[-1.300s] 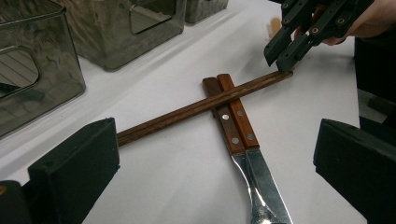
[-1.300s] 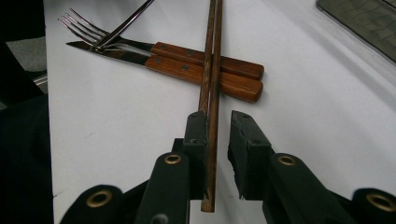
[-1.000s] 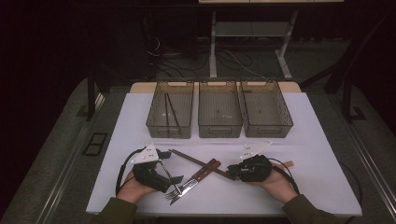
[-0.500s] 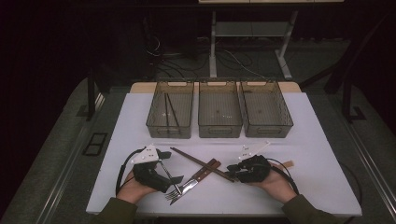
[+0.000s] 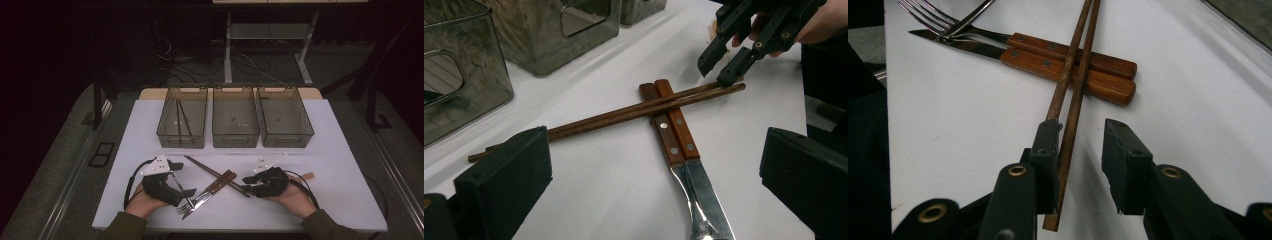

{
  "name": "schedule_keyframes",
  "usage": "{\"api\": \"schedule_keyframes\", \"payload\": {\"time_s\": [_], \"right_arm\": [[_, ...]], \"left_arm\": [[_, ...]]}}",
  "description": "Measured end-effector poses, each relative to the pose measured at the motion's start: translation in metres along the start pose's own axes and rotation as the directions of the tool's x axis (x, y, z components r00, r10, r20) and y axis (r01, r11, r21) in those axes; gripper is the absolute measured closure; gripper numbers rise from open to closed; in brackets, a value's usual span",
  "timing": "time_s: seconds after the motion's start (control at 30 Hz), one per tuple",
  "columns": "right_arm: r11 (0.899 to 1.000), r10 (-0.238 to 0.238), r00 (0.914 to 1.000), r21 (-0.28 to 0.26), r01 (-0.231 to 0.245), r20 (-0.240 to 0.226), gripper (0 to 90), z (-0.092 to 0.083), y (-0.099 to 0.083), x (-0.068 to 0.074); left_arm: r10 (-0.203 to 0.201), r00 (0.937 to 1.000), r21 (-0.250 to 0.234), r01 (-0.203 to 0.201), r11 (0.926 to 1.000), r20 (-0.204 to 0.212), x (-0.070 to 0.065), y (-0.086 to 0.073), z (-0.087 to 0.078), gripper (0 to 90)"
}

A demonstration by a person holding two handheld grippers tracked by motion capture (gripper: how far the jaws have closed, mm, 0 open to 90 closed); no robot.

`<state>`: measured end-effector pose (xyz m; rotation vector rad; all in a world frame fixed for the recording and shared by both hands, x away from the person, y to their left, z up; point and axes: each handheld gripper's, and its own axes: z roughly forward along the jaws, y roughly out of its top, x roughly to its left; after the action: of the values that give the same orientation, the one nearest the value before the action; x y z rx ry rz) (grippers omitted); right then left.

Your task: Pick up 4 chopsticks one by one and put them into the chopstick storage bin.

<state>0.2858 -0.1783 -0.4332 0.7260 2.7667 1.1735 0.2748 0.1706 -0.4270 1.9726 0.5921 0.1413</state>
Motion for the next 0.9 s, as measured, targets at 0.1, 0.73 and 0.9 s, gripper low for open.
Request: {"api": "schedule_keyframes", "payload": {"time_s": [0.1,0.73,0.9], "right_arm": [[1.000,-0.002,1.0000,-0.002,0.002,0.004,67.5,0.000,0.000,-0.001],[0.999,-0.009,0.9998,0.047,0.008,0.018,70.9,0.013,-0.001,-0.002],[0.998,-0.019,0.9996,0.054,0.018,0.023,76.0,0.014,-0.001,-0.002]], "left_arm": [[0.003,1.0000,-0.001,-0.003,1.0000,0.000,0.000,0.000,0.000,0.0],[0.001,1.0000,0.000,-0.001,1.0000,0.000,0.000,0.000,0.000,0.0],[0.001,1.0000,0.000,-0.001,1.0000,0.000,0.000,0.000,0.000,0.0]]}}
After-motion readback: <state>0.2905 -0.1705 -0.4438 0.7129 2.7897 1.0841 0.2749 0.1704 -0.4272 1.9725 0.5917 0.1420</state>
